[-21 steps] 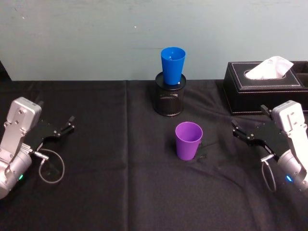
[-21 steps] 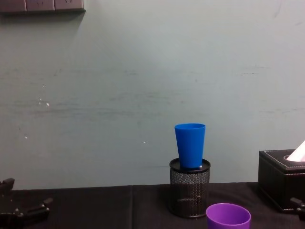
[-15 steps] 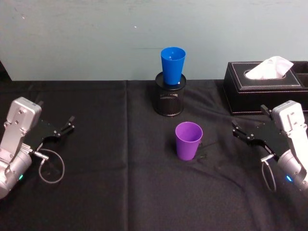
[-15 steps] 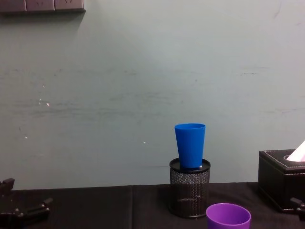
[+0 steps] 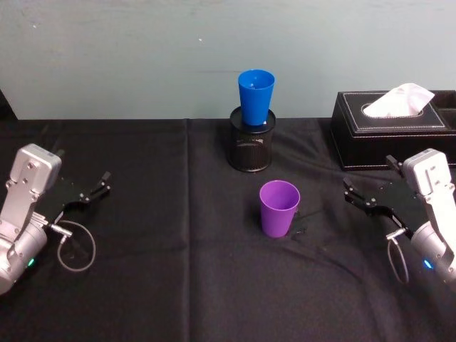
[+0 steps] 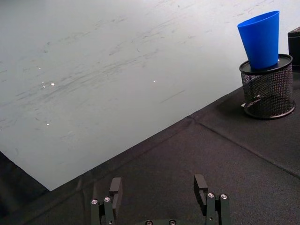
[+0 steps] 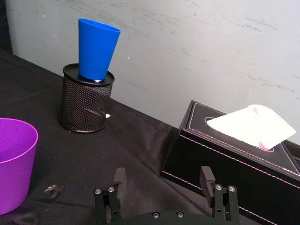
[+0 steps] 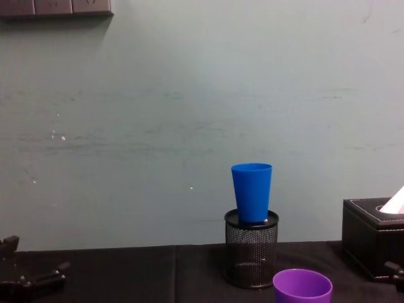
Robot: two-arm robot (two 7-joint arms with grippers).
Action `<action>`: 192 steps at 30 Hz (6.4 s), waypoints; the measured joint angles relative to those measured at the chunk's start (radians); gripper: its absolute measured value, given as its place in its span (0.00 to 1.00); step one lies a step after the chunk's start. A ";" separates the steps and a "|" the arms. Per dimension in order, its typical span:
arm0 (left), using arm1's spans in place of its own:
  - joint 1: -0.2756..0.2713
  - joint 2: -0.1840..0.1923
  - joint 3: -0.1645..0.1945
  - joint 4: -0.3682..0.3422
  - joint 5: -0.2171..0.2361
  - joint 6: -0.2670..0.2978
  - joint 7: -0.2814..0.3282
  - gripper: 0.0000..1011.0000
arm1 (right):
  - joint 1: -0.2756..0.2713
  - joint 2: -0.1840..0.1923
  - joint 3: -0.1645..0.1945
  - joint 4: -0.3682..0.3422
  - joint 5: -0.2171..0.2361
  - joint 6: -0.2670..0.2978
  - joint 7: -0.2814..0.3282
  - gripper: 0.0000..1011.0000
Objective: Pick up one cup with a gripper and tap it against the other cup.
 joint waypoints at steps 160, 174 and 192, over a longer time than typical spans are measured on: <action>0.000 0.000 0.000 0.000 0.000 0.000 0.000 0.99 | 0.039 -0.207 0.104 -0.047 0.186 0.063 0.482 0.73; 0.000 0.000 0.000 0.000 0.000 0.000 0.000 0.99 | 0.039 -0.207 0.104 -0.047 0.186 0.063 0.482 0.73; 0.000 0.000 0.000 0.000 0.000 0.000 0.000 0.99 | 0.039 -0.207 0.104 -0.047 0.186 0.063 0.482 0.73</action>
